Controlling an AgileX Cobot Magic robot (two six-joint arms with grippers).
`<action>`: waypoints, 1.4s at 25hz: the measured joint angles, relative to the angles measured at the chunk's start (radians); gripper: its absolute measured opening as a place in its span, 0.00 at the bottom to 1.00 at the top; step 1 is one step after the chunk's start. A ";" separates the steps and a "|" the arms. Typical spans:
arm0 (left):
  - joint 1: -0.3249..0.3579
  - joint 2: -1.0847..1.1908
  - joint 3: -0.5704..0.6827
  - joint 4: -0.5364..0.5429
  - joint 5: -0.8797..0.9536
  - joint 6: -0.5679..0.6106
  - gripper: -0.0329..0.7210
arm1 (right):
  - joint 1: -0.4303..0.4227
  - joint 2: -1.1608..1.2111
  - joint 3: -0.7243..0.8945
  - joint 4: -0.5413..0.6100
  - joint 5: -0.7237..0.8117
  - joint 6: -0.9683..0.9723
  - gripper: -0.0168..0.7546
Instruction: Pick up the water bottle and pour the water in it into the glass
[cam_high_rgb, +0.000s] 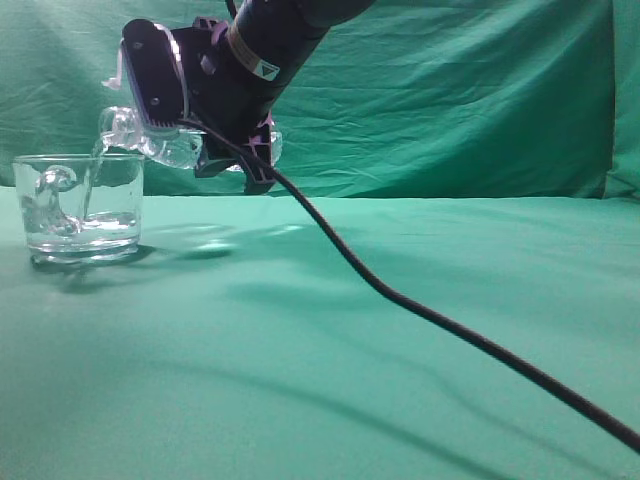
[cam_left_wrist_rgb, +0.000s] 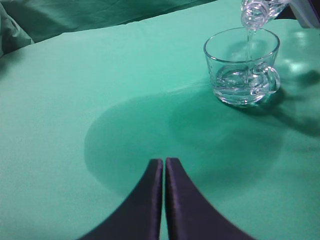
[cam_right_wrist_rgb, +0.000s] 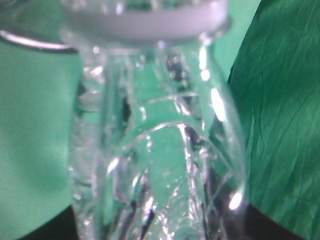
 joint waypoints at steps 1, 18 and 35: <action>0.000 0.000 0.000 0.000 0.000 0.000 0.04 | 0.000 0.000 0.000 0.000 0.000 0.000 0.45; 0.000 0.000 0.000 0.000 0.000 0.000 0.04 | 0.000 -0.017 0.000 -0.003 -0.038 0.810 0.45; 0.000 0.000 0.000 0.000 0.000 0.000 0.04 | -0.075 -0.436 0.336 0.043 -0.082 1.435 0.45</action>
